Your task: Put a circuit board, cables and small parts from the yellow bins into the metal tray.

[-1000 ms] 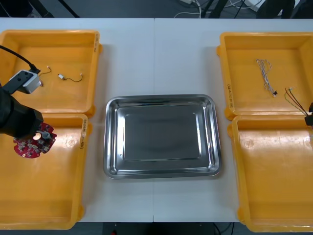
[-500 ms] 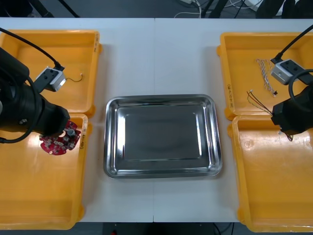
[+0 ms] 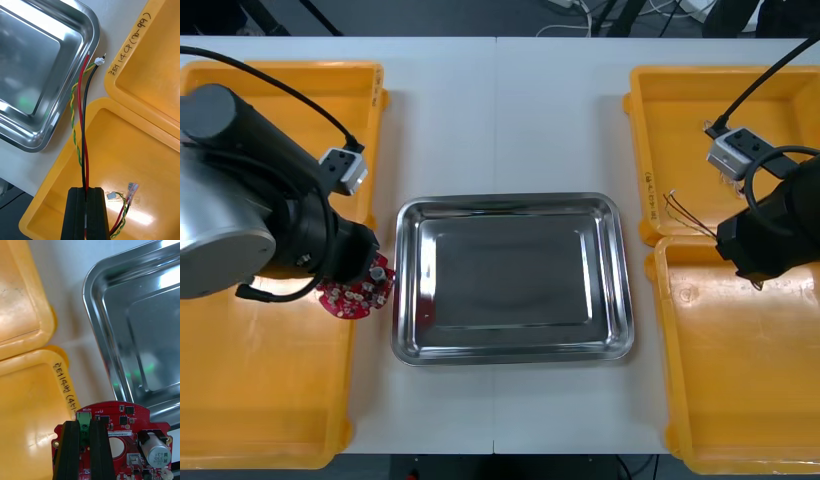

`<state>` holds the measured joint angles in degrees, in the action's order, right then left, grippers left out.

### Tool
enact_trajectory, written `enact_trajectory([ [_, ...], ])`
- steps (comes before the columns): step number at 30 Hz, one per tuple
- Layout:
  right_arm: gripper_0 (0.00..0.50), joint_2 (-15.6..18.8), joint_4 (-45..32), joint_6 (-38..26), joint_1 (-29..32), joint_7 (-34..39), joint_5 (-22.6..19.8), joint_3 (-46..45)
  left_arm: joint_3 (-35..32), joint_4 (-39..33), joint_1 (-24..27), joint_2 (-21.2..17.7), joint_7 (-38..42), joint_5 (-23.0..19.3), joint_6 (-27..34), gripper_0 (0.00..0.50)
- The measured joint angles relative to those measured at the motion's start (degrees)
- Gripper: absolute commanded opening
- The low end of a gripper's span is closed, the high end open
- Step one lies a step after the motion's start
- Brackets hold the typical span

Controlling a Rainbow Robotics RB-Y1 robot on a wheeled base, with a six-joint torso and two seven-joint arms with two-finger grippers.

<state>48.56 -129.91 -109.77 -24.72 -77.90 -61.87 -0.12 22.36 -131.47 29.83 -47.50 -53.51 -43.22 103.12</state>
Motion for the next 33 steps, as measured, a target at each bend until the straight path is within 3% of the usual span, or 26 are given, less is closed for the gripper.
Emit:
enact_trajectory([
  [16, 0.0, 0.0, -1.2, 0.0, -0.6, 0.0, 0.1, 2.8, 8.8, 0.0, 0.7, 7.6, 8.0, 10.9, -0.1, 0.0],
  [33, 0.0, 0.0, -1.9, 0.0, -0.7, 0.0, 0.4, 3.6, 15.7, 3.7, 0.7, 10.3, 9.2, 17.8, -6.8, 0.0],
])
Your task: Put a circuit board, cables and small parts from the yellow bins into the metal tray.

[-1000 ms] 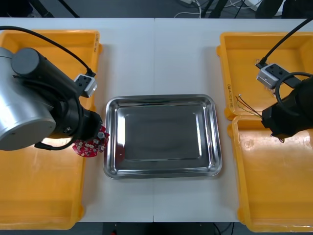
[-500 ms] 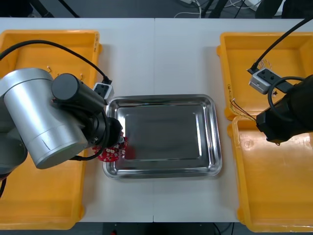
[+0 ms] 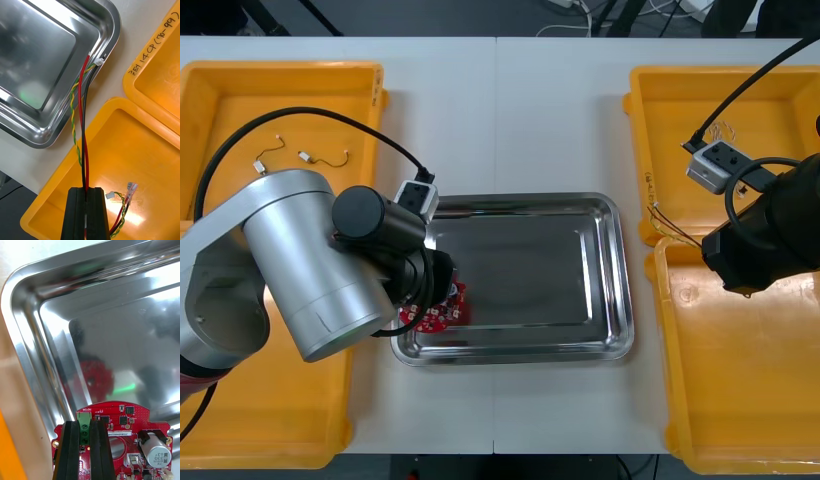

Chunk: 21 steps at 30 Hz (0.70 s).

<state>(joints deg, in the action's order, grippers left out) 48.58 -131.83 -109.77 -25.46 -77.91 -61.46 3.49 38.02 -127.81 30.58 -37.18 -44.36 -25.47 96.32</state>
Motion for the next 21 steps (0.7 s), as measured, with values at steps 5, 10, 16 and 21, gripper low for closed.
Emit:
enact_trajectory([
  [5, 0.0, 0.0, 0.0, 0.0, 0.0, 0.0, 0.0, 0.0, 2.1, 3.0, 0.0, 0.5, 0.9, 1.6, -3.0, 0.0],
  [10, 0.0, 0.0, -0.1, 0.0, 0.0, 0.0, 0.0, 0.0, 3.6, 4.1, 0.0, 0.6, 1.2, 1.8, -4.4, 0.0],
  [16, 0.0, 0.0, -0.1, 0.0, -0.1, 0.0, 0.0, 0.0, 5.2, 5.6, 0.0, 0.8, 1.2, 2.0, -6.9, 0.0],
  [21, 0.0, 0.0, -0.1, 0.0, -0.1, 0.0, 0.0, 0.0, 6.7, 8.2, 0.0, 1.4, 1.7, 2.3, -9.1, 0.0],
])
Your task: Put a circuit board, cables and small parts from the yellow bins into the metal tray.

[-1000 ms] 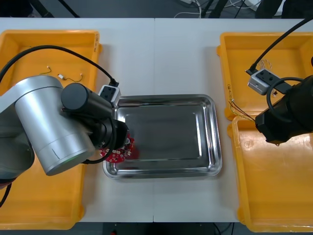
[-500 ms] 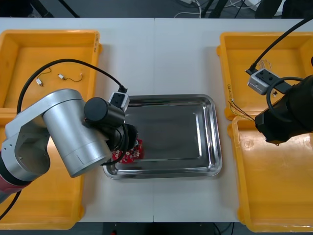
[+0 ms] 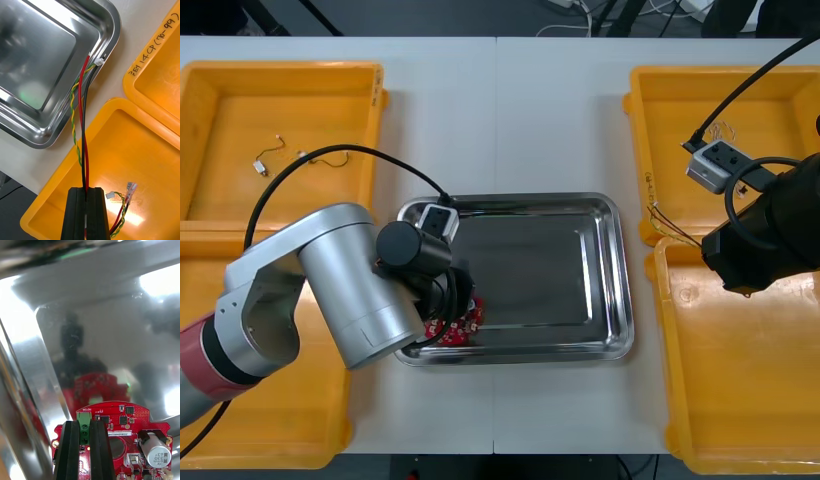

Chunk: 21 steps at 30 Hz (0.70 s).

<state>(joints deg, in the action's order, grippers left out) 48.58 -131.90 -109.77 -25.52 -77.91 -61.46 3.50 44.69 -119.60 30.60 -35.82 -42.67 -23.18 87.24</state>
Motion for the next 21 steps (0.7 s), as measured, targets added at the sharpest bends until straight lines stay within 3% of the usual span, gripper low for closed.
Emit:
enact_trajectory([
  [10, 0.0, 0.0, 0.0, 0.0, 0.0, 0.0, 0.0, 0.0, 2.3, 1.6, 0.0, 0.1, 5.2, 0.5, -2.3, 0.0],
  [21, 0.0, 0.0, 0.0, 0.0, 0.0, 0.0, 0.0, 0.0, 3.6, 3.7, 0.0, 0.2, 5.3, 1.8, -4.9, 0.0],
])
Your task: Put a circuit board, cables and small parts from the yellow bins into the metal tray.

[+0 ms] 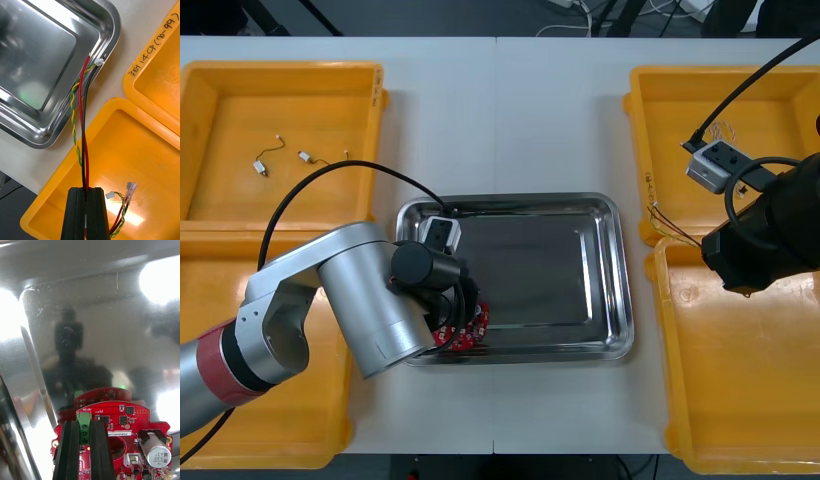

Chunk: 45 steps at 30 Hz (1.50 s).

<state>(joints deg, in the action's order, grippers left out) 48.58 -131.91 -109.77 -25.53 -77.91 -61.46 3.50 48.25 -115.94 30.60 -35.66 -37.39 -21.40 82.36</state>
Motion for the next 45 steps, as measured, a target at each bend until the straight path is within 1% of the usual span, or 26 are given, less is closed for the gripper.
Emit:
enact_trajectory([
  [7, 0.0, 0.0, 0.0, 0.0, 0.0, 0.0, 0.0, 0.0, 0.1, 0.0, 0.0, 0.0, 0.0, 0.1, -0.1, 0.007],
  [8, 0.0, 0.0, 0.0, 0.0, 0.0, 0.0, 0.0, 0.0, 0.1, 0.0, 0.0, 0.0, 0.0, 0.1, -0.2, 0.036],
  [9, 0.0, 0.0, 0.0, 0.0, 0.0, 0.0, 0.0, 0.0, 0.1, 0.0, 0.0, 0.0, 0.0, 0.1, -0.4, 0.092],
  [10, 0.0, 0.0, 0.0, 0.0, 0.0, 0.0, 0.0, 0.0, 0.2, 0.0, 0.0, 0.0, 0.0, 0.1, -0.6, 0.137],
  [11, 0.0, 0.0, 0.0, 0.0, 0.0, 0.0, 0.0, 0.0, 0.2, 0.0, 0.0, 0.0, 0.0, 0.1, -0.7, 0.264],
  [12, 0.0, 0.0, 0.0, 0.0, 0.0, 0.0, 0.0, 0.0, 0.2, 0.0, 0.0, 0.0, 0.0, 0.1, -0.8, 0.335],
  [13, 0.0, 0.0, 0.0, 0.0, 0.0, 0.0, 0.0, 0.0, 0.2, 0.0, 0.0, 0.0, 0.0, 0.2, -1.0, 0.393],
  [14, 0.0, 0.0, 0.0, 0.0, 0.0, 0.0, 0.0, 0.0, 0.2, 0.0, 0.0, 0.0, 0.0, 0.3, -1.1, 0.496],
  [21, 0.0, 0.0, 0.0, 0.0, 0.0, 0.0, 0.0, 0.0, 1.2, 0.1, 0.0, 0.0, 0.0, 2.5, -2.6, 0.5],
  [30, 0.0, 0.0, 0.0, 0.0, 0.0, 0.0, 0.0, 0.0, 1.6, 0.1, 0.0, 0.0, 0.1, 2.5, -2.7, 0.5],
  [32, 0.0, 0.0, 0.0, 0.0, 0.0, 0.0, -0.1, 0.0, 1.2, 0.1, 0.1, 0.0, 0.1, 1.5, -2.7, 0.5],
  [35, 0.0, 0.0, 0.0, 0.0, -0.2, 0.0, -0.1, 0.1, -0.4, 0.1, 0.8, 0.0, 0.1, -1.8, -2.2, 0.5],
  [41, 0.0, -0.5, 0.0, 0.0, -2.1, 0.0, -0.1, 3.7, -5.4, 0.0, 3.3, -0.1, 0.1, -7.7, 2.6, 0.5],
  [45, 0.0, -2.2, 0.0, 0.0, -4.2, 0.0, 0.2, 7.6, -8.1, -0.8, 4.6, -1.0, 0.1, -11.1, 5.1, 0.5],
])
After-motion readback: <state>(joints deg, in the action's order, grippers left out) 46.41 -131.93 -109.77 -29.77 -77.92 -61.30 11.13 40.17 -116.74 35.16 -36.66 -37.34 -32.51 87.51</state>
